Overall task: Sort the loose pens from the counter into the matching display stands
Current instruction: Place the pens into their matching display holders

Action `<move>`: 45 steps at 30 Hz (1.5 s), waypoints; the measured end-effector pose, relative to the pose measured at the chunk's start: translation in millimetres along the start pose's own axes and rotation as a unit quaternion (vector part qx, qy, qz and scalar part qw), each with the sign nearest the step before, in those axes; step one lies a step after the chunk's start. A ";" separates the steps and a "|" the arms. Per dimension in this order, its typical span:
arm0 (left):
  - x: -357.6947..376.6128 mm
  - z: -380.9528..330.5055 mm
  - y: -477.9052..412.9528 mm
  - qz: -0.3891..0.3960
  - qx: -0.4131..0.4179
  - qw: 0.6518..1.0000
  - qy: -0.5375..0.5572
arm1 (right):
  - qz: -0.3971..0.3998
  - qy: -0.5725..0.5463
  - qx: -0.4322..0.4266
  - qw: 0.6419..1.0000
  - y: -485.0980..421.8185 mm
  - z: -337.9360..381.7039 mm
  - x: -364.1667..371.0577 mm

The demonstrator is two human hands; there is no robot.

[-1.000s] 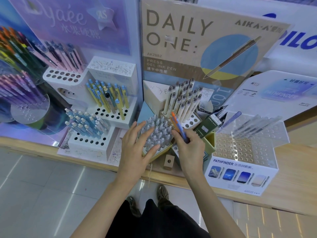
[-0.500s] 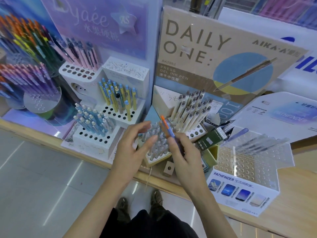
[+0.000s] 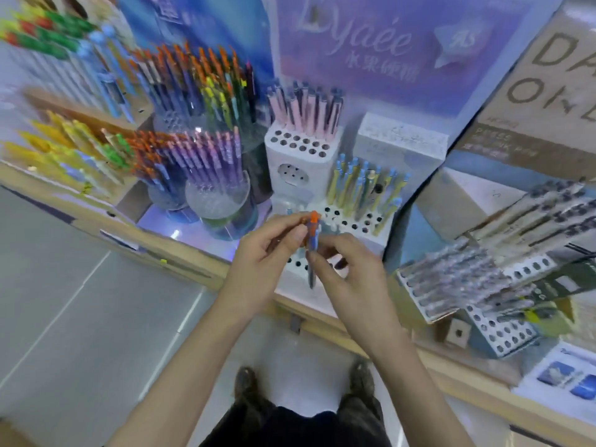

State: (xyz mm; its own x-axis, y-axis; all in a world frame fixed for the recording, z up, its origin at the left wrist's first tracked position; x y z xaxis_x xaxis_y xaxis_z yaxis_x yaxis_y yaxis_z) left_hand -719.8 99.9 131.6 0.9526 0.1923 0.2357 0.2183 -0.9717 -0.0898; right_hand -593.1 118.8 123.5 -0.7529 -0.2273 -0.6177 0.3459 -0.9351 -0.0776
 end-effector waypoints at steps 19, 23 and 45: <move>-241.9 -15.2 -50.0 -0.121 0.058 0.951 -0.278 | -0.060 -0.074 0.054 0.994 -105.6 86.8 151.3; -272.7 -4.7 -83.6 -0.097 0.013 0.924 -0.370 | -0.068 -0.077 0.069 0.992 -123.4 88.9 176.2; -312.0 -1.8 -139.6 0.134 0.026 0.952 -0.273 | -0.264 0.032 0.182 0.947 -136.1 101.0 225.5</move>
State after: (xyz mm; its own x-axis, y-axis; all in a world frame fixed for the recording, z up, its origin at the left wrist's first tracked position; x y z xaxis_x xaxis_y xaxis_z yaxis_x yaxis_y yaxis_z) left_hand -1047.9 175.3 72.3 0.9406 -0.0056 -0.3395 -0.0518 -0.9905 -0.1271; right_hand -866.5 167.4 73.8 -0.7274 0.3036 -0.6154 -0.2938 -0.9482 -0.1205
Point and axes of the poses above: each hand's wrist, its own y-axis away from the middle knuckle, its own x-axis out of the palm, z = x × y, the point moved 5 cm from there along -y, towards the middle knuckle, and after that the axes turned 14 degrees about y, right-handed, at the moved point
